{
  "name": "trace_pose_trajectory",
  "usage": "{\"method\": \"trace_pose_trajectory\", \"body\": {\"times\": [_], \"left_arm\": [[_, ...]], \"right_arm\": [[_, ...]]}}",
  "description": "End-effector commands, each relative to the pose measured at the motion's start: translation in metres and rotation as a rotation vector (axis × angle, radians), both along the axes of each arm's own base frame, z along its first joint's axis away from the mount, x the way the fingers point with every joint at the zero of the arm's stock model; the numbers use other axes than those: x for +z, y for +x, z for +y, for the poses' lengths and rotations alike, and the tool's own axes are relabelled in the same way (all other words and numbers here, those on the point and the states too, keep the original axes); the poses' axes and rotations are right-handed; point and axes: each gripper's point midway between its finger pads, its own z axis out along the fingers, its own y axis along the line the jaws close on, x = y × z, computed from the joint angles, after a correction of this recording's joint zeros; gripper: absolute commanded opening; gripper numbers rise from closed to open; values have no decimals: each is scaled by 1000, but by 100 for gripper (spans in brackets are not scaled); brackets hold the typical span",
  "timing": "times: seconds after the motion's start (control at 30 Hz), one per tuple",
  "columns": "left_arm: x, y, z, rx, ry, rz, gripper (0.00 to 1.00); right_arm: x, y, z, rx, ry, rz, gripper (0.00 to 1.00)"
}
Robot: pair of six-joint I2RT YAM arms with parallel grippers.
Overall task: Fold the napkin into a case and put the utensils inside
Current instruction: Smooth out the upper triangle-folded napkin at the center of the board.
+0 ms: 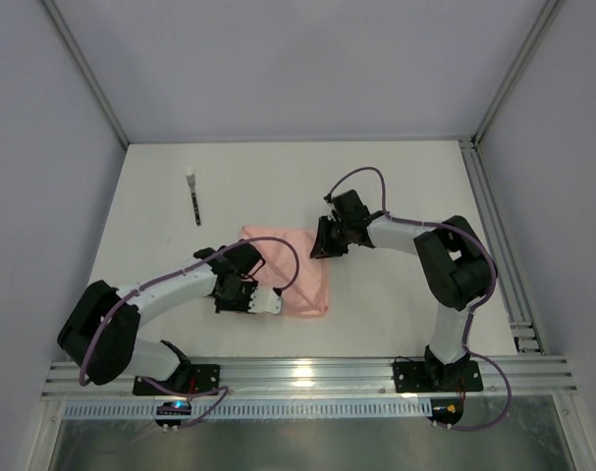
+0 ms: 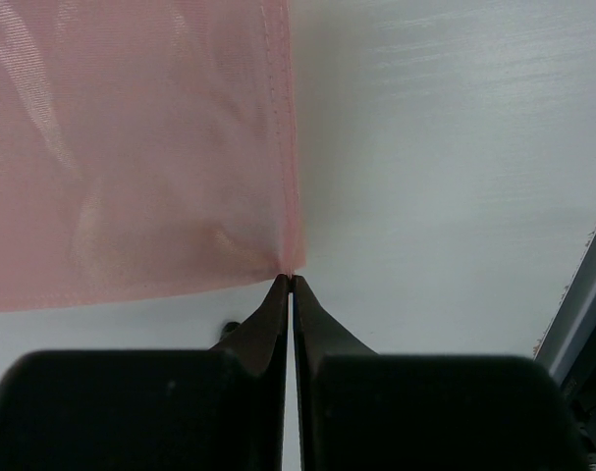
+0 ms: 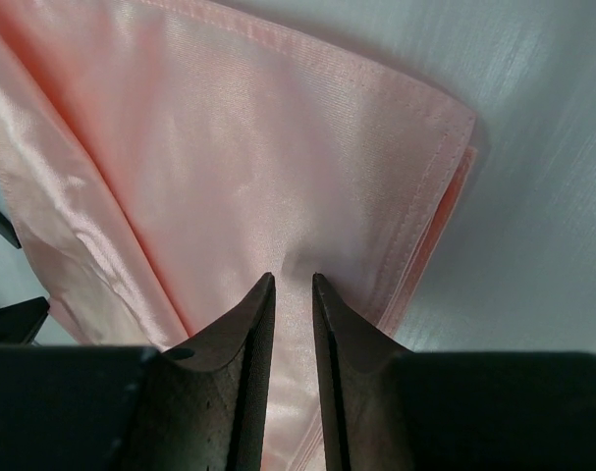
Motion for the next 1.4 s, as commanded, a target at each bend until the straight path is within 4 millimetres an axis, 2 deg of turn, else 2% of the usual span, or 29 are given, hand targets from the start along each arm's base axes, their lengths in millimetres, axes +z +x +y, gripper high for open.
{"method": "trace_pose_trajectory", "body": {"times": [0.0,0.1,0.13,0.23,0.27,0.3,0.33,0.37,0.4,0.43,0.47,0.5,0.53,0.6,0.63,0.67,0.7,0.77,0.87,1.0,1.07,1.13,1.17,1.23,1.27,1.3,1.33,1.37], "left_arm": [[-6,1,-1,22,0,13,0],[-6,3,-5,33,-14,12,0],[-6,3,-5,35,-20,13,0],[-6,3,-6,39,-22,15,0],[-6,2,-6,42,-24,19,0],[-6,1,-6,48,-26,22,0],[-6,1,-7,50,-28,24,0],[-6,0,-8,54,-36,29,0],[-6,0,-9,59,-42,31,0],[-5,1,-9,64,-48,29,0],[-5,0,-10,68,-56,34,0],[-5,1,-11,72,-62,33,0],[-5,1,-11,74,-63,34,0],[-5,0,-10,82,-63,37,0],[-5,0,-10,84,-62,38,0],[-6,0,-9,89,-64,39,0],[-6,-1,-9,92,-65,44,0],[-5,-1,-8,105,-71,49,0],[-4,-1,-9,124,-77,46,0],[-3,-1,-11,143,-94,46,0],[-1,-3,-13,147,-106,50,0],[1,-2,-14,148,-117,43,0],[2,-1,-15,152,-120,41,0],[3,-2,-15,156,-128,42,0],[4,-1,-15,157,-130,39,0],[3,-2,-15,157,-127,43,0],[3,-2,-15,159,-127,43,0],[3,-2,-15,157,-128,44,0]], "right_arm": [[7,7,1,22,1,-35,26],[34,9,6,72,35,-110,27],[56,10,6,86,56,-158,29],[87,7,1,125,51,-243,33],[107,3,-2,129,61,-288,34],[114,-1,-5,133,59,-298,34],[112,-10,-12,127,42,-278,35],[122,-17,-15,124,52,-292,35],[122,-26,-16,128,55,-282,35],[108,-41,-21,132,48,-241,39],[111,-51,-21,140,61,-242,41],[105,-60,-23,149,54,-228,42],[90,-77,-25,171,29,-190,43],[82,-91,-32,207,-37,-199,45],[80,-103,-27,260,-65,-216,47],[80,-104,-30,302,-125,-270,48],[91,-117,-22,382,-138,-319,49],[108,-121,-22,512,-199,-483,50],[112,-130,-24,656,-211,-614,52],[104,-157,-22,859,-137,-676,52],[102,-161,-15,919,-114,-732,50],[90,-170,-13,957,-99,-753,50],[94,-174,-1,976,-66,-806,49],[99,-177,6,954,-69,-860,46],[116,-176,19,922,-15,-946,45],[113,-188,23,926,17,-968,44],[122,-191,27,879,63,-995,44],[149,-188,32,809,121,-1094,44]]}}
